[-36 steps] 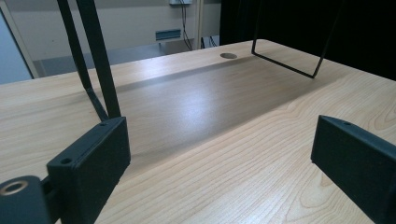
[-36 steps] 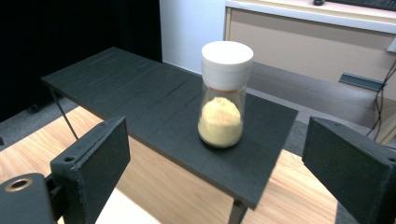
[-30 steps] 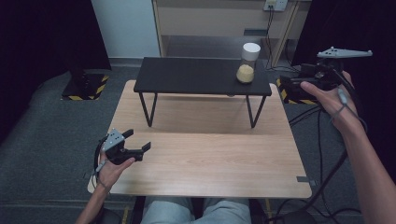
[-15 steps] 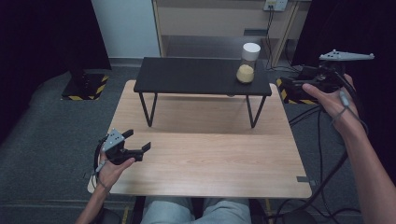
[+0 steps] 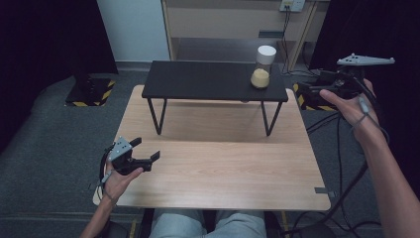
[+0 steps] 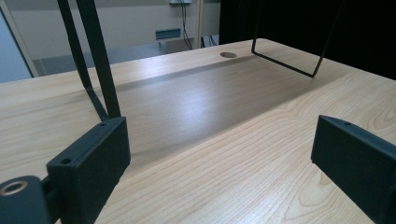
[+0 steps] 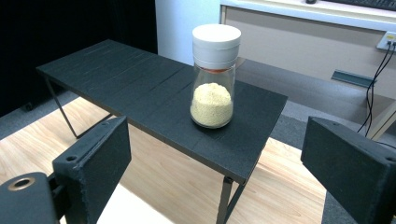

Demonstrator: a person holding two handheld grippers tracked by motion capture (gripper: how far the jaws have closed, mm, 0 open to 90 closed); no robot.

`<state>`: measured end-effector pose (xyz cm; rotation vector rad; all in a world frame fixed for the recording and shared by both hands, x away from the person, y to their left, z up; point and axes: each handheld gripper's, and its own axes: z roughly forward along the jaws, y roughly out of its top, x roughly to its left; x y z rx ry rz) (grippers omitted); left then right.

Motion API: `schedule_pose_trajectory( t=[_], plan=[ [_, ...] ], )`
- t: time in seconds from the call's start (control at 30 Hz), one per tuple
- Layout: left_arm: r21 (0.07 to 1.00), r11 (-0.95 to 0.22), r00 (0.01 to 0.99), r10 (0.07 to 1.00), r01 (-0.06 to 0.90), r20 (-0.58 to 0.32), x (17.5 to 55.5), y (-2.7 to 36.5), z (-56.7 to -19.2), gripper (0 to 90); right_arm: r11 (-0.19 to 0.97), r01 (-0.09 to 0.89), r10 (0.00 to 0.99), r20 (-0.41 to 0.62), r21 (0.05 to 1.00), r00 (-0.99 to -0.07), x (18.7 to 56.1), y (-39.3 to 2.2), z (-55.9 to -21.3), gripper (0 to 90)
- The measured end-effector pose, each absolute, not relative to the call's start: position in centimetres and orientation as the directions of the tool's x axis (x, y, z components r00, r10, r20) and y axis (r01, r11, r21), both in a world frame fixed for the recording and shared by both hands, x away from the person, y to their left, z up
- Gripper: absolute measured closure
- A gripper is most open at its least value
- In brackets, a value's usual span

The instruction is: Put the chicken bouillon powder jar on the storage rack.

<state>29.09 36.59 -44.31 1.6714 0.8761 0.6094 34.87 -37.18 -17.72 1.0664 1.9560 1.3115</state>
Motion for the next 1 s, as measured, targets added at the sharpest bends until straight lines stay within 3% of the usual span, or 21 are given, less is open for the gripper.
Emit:
schedule_pose_trajectory(
  t=[1.0],
  plan=[
    [0.962,-0.128,0.597,0.801,0.242,-0.044,29.16,36.58,-44.32,3.7,0.204,0.309,0.841,-0.005,0.929,-0.541,35.08,-37.24,-18.13,8.4]
  ],
)
